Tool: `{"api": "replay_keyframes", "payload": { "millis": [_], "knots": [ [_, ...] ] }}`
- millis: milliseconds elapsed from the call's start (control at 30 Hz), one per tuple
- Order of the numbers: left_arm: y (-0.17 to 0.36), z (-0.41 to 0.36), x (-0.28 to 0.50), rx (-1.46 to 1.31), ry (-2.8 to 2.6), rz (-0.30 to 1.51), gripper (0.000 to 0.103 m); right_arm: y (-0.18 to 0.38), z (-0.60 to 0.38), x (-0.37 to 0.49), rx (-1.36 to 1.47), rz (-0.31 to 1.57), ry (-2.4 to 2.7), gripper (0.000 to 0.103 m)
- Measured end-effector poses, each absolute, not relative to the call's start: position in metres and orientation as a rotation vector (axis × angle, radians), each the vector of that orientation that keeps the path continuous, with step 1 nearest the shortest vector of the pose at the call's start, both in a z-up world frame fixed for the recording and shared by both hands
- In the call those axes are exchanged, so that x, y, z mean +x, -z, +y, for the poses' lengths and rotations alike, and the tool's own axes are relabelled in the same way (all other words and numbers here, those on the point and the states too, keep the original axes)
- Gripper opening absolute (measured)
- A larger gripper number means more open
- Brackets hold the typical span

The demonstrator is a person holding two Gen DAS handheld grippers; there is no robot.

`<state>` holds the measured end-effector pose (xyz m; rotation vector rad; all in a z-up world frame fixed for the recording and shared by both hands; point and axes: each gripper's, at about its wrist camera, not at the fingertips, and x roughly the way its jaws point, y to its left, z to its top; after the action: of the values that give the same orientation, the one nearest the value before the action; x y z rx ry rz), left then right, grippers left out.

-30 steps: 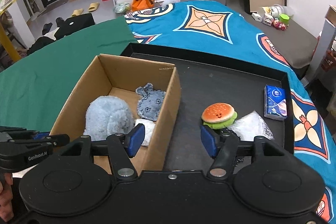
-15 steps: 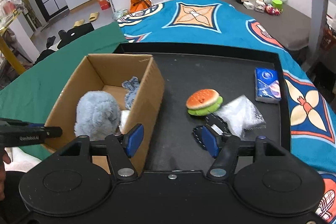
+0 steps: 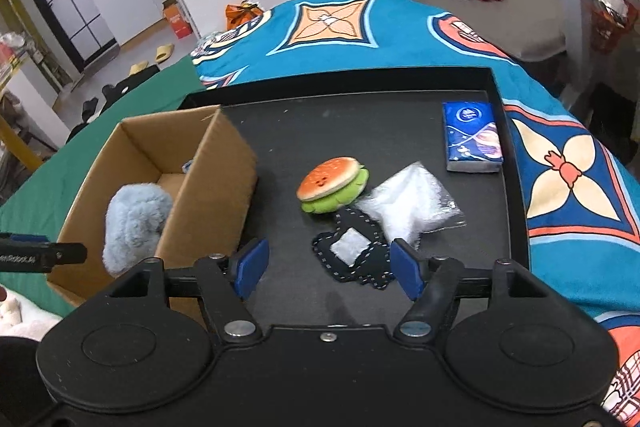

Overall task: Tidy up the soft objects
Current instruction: 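Move the right tool to the clear plastic bag and grasp it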

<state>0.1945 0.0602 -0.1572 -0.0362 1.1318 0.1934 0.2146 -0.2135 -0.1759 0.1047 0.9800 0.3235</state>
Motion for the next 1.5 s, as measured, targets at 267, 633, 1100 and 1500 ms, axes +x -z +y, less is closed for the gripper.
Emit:
{"api": "replay_keyframes", "payload": {
  "millis": [267, 633, 1100, 1500],
  "knots": [
    [0.155, 0.047, 0.202, 0.024, -0.215, 1.153, 0.076, 0.187, -0.239, 0.232, 0.171, 0.967, -0.294, 0.066],
    [0.152, 0.03, 0.215, 0.124, -0.249, 1.168, 0.076, 0.216, -0.271, 0.258, 0.334, 0.992, -0.238, 0.066],
    [0.158, 0.022, 0.228, 0.204, -0.31, 1.218, 0.076, 0.239, -0.296, 0.275, 0.518, 0.999, -0.192, 0.066],
    [0.156, 0.024, 0.229, 0.209, -0.351, 1.234, 0.076, 0.253, -0.305, 0.281, 0.524, 1.026, -0.148, 0.06]
  ]
}}
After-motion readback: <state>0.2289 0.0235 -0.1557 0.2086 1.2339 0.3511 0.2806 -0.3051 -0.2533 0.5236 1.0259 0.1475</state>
